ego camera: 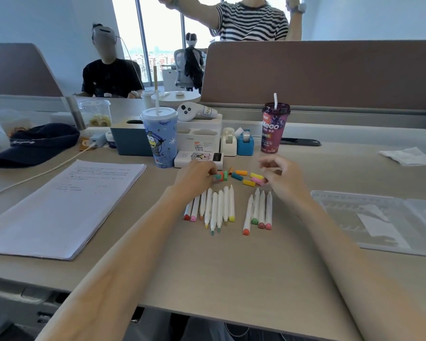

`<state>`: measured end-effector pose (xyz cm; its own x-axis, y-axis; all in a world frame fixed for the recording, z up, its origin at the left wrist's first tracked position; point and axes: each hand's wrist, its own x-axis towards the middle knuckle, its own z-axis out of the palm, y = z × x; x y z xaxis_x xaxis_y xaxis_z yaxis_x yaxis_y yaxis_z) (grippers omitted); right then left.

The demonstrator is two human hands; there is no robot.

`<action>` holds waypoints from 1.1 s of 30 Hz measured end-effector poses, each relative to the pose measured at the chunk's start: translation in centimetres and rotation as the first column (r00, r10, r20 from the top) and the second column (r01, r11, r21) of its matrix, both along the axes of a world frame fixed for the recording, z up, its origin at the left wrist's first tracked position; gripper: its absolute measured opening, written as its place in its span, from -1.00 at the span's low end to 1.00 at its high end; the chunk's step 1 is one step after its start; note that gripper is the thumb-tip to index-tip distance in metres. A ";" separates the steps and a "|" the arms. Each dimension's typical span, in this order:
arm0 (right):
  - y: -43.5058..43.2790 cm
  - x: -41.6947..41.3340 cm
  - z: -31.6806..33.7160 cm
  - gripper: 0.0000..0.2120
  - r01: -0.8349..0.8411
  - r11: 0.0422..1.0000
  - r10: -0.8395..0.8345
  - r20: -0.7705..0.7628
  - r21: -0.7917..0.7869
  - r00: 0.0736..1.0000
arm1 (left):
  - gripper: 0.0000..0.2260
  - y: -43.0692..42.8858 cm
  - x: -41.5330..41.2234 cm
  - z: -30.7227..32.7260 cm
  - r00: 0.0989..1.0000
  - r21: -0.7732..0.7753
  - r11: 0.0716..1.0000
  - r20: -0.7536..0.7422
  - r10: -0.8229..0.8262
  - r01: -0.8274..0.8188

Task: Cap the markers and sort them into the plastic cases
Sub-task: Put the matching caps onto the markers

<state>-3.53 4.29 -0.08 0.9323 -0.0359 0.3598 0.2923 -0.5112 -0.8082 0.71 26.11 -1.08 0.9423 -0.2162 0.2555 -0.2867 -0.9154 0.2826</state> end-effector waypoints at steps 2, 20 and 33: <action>0.2 0.0 0.0 -0.79 -0.017 0.998 0.015 -0.025 -0.066 1.000 | -0.86 0.4 -0.9 -0.3 1.000 -0.107 0.994 0.024 -0.014 0.016; 0.1 0.1 -1.0 -0.77 -0.138 0.808 0.087 -0.115 -0.573 0.990 | -0.80 2.6 -4.0 -1.8 0.988 -0.363 0.925 -0.051 -0.143 0.115; -2.3 -0.1 1.0 -0.86 -0.346 0.790 0.101 -0.449 -0.506 0.888 | -0.81 1.9 -4.1 -2.5 0.976 -0.311 0.927 -0.001 -0.220 0.209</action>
